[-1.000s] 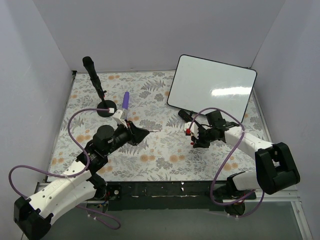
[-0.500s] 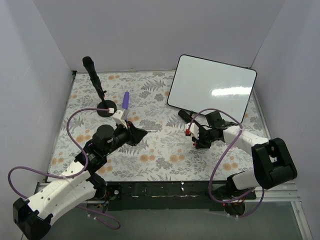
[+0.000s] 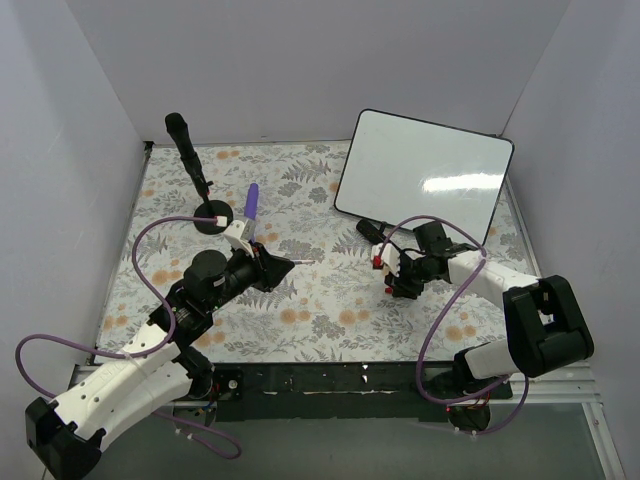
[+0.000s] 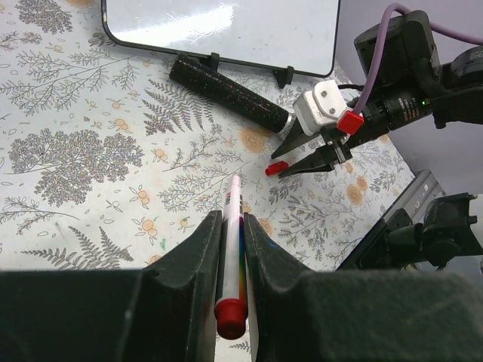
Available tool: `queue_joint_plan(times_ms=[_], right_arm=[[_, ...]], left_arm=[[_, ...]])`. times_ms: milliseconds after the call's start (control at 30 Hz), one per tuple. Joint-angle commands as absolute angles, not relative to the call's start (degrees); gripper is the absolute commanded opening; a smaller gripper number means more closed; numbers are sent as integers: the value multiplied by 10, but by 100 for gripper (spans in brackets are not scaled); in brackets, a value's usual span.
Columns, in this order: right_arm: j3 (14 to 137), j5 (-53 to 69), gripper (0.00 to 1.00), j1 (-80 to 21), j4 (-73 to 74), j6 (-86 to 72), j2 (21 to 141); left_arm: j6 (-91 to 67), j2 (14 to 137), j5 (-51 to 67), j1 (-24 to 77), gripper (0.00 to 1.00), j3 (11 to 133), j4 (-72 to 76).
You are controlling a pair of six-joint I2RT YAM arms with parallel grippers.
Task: Write a sentence on the whiteboard
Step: Put down the pen cap at the center of the board.
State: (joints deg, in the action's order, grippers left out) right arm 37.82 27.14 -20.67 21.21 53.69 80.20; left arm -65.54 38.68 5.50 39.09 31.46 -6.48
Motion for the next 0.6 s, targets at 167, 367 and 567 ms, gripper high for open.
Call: queue_joint_plan(times_ms=[167, 367, 567], right_arm=[[404, 316, 52, -185, 244, 534, 785], [452, 346, 57, -174, 299, 546, 766], [494, 348, 59, -163, 363, 562, 742]], left_arm=[[-645, 376, 59, 388, 0, 313, -62], [-644, 376, 65, 388, 0, 315, -62], [-642, 374, 71, 388, 0, 314, -58]])
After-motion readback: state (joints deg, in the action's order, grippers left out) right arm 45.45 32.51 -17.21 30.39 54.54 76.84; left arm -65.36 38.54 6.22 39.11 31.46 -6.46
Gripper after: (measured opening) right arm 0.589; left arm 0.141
